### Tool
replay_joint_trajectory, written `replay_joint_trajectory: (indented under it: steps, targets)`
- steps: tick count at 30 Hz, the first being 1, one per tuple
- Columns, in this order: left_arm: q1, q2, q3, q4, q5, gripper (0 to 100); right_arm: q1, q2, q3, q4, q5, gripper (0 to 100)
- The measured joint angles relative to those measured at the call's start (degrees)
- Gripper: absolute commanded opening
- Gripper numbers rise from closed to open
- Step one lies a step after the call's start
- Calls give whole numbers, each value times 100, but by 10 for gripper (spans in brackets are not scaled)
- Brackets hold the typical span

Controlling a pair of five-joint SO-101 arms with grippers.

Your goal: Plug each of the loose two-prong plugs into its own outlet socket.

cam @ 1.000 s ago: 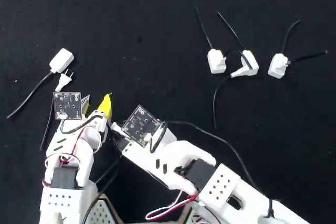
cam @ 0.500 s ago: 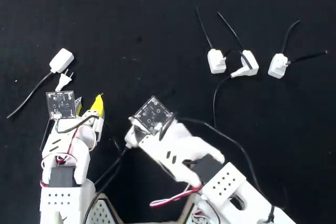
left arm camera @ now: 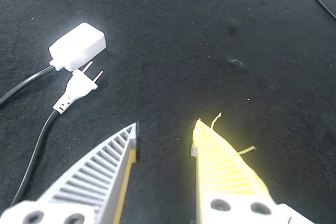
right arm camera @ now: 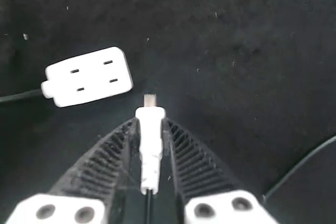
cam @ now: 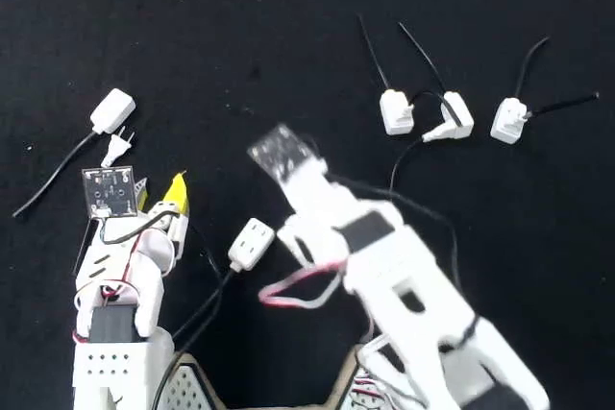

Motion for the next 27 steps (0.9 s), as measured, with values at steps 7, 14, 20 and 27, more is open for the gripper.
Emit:
replay_joint_trajectory:
  steps: [7,14,20,27]
  targets:
    - [-35,0,0,299,0,180,-308,1618,-2716,1890,9,11]
    - [-791,0,-35,809,-193,180,-475,3376,-4378,2875,9,11]
    - [-1451,0,-105,1415,-360,180,-510,4299,-5389,3279,9,11]
    - [-1908,-9,-229,1653,-360,180,-695,5187,-6365,3921,9,11]
